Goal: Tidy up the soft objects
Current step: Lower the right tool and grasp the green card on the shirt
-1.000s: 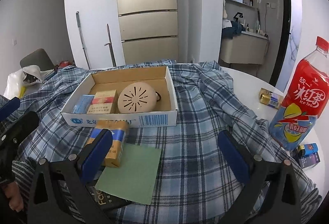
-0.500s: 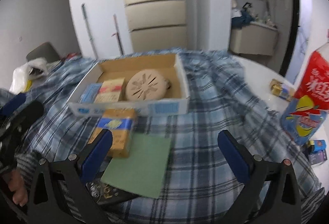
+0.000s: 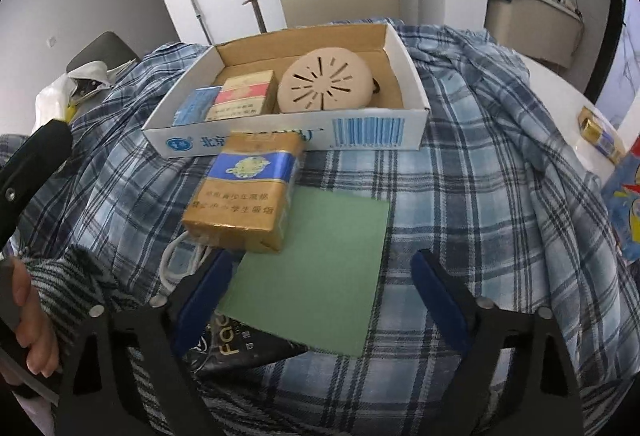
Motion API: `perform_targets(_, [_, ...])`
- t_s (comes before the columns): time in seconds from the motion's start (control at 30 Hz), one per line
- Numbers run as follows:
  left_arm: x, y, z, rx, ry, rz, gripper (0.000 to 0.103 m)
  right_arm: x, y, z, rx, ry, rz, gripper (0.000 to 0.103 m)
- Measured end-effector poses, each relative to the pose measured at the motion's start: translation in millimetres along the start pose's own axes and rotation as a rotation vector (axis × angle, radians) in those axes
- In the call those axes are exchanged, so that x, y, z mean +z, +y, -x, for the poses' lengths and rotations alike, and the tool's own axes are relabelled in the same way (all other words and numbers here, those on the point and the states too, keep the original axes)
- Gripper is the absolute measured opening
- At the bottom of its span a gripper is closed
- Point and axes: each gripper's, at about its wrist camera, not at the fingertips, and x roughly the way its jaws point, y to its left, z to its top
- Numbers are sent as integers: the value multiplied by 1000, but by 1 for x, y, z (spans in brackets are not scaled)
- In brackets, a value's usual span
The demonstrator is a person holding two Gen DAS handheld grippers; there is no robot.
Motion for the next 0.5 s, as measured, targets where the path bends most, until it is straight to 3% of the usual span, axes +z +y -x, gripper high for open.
perform_targets(0.2, [-1, -2, -1, 1, -3, -4, 103, 1, -5, -1, 22, 19, -24, 70])
perform_targets(0.5, [-1, -2, 0, -1, -6, -1, 103, 6, -22, 13, 28, 33, -34, 70])
